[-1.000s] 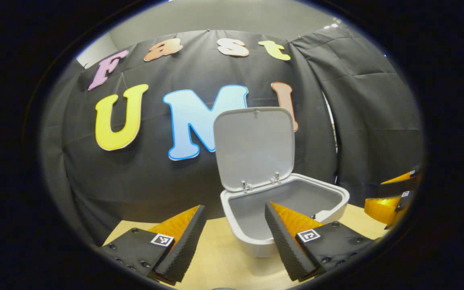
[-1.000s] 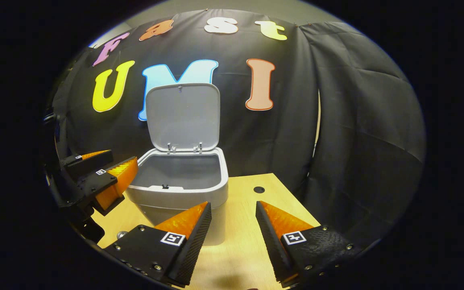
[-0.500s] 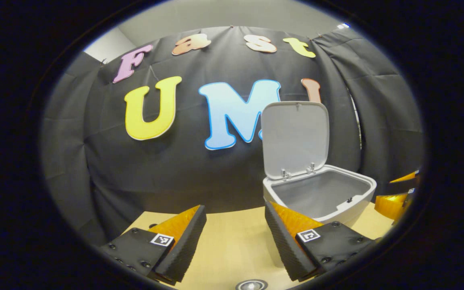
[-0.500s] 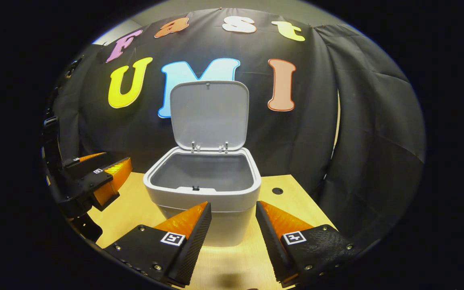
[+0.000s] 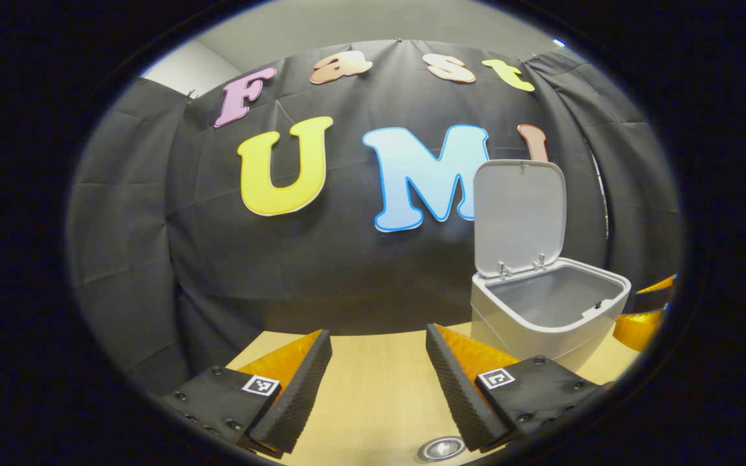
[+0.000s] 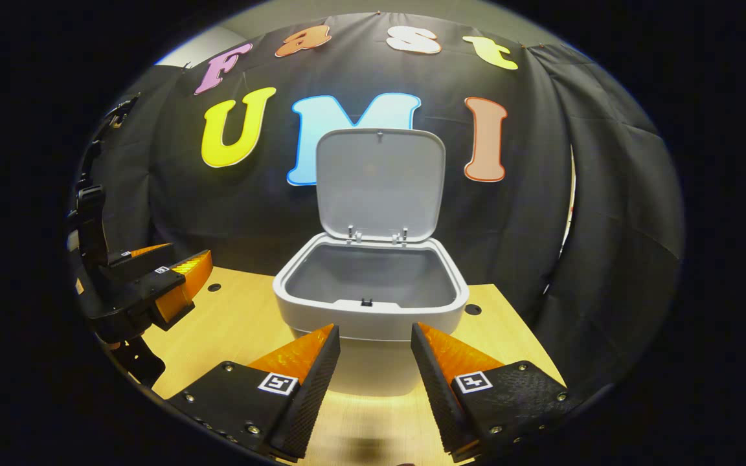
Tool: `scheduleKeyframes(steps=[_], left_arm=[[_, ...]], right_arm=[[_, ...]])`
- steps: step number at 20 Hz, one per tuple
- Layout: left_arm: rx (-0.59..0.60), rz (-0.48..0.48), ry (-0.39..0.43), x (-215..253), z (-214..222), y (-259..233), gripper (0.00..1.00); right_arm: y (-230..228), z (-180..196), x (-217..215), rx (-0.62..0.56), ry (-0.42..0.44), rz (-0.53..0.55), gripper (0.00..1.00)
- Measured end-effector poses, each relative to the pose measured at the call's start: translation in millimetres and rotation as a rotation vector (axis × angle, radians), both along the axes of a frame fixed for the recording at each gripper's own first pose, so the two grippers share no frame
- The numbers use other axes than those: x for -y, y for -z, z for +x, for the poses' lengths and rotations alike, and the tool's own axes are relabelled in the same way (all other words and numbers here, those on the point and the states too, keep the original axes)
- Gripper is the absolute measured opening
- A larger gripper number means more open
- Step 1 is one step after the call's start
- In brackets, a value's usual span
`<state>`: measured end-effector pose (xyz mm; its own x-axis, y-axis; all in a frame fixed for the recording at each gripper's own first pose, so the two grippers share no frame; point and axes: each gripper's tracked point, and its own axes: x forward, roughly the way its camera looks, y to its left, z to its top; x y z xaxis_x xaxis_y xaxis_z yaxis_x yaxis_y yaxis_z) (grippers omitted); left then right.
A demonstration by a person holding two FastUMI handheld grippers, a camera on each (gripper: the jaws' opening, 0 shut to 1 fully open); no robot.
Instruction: Press the lid of the desktop garbage bin to open it, pick up the crumpled paper on the desktop and throw it into the bin, then pick up the pop can on the desktop and drop it into the bin, and finally close the garbage bin lid.
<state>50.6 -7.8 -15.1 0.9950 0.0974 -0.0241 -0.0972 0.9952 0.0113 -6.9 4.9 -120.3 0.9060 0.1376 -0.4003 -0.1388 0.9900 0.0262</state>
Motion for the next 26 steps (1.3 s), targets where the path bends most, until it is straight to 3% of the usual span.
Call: scheduleKeyframes(steps=[1, 5, 6, 7, 8, 10, 11, 12, 15, 17, 18, 20, 22, 23, 24, 26], left_arm=[[-0.003, -0.002, -0.010, -5.2, -2.8, 1.1, 1.00], [-0.016, -0.010, -0.057, -27.5, -14.6, 6.6, 1.00], [-0.019, -0.013, -0.068, -33.7, -17.7, 7.6, 0.95], [-0.023, -0.013, -0.081, -40.4, -21.4, 8.9, 1.00], [-0.028, -0.011, -0.096, -47.9, -25.4, 10.5, 0.95], [-0.037, -0.011, -0.125, -69.9, -30.2, 19.5, 1.00], [-0.042, -0.013, -0.137, -76.4, -32.3, 21.3, 0.95], [-0.048, -0.014, -0.152, -83.7, -36.8, 23.9, 1.00], [-0.059, -0.019, -0.189, -103.8, -47.5, 28.3, 1.00], [-0.066, -0.023, -0.210, -115.6, -54.7, 31.2, 1.00], [-0.068, -0.026, -0.219, -120.7, -58.1, 32.1, 0.95], [-0.076, -0.030, -0.237, -130.1, -62.8, 36.0, 1.00], [-0.083, -0.038, -0.252, -138.4, -67.5, 39.3, 0.95], [-0.087, -0.043, -0.258, -141.8, -70.3, 41.2, 1.00], [-0.092, -0.049, -0.264, -145.1, -72.4, 43.6, 0.95], [-0.102, -0.062, -0.272, -149.9, -75.2, 48.3, 0.95]], right_arm=[[1.3, -1.8, -5.9, -0.003, -0.016, 0.001, 0.73], [5.6, -6.9, -33.1, -0.014, -0.087, 0.010, 0.73], [7.1, -7.0, -41.3, -0.018, -0.107, 0.014, 0.73], [8.8, -8.4, -50.0, -0.024, -0.130, 0.017, 0.73], [11.2, -9.1, -59.0, -0.030, -0.153, 0.019, 0.73], [14.4, -12.4, -77.2, -0.042, -0.200, 0.023, 0.73], [15.7, -14.0, -86.6, -0.048, -0.224, 0.025, 0.73], [17.3, -14.1, -94.9, -0.056, -0.246, 0.026, 0.74], [23.2, -16.1, -117.5, -0.087, -0.297, 0.027, 0.74], [33.8, -19.9, -126.4, -0.112, -0.317, 0.030, 0.74], [38.9, -21.3, -129.7, -0.129, -0.320, 0.031, 0.76], [47.9, -25.7, -134.9, -0.164, -0.324, 0.040, 0.78], [57.8, -27.5, -138.8, -0.202, -0.319, 0.043, 0.78], [63.2, -27.7, -140.7, -0.223, -0.315, 0.045, 0.78], [68.3, -28.7, -140.9, -0.247, -0.308, 0.046, 0.78], [82.7, -29.7, -142.0, -0.297, -0.299, 0.047, 0.78]])
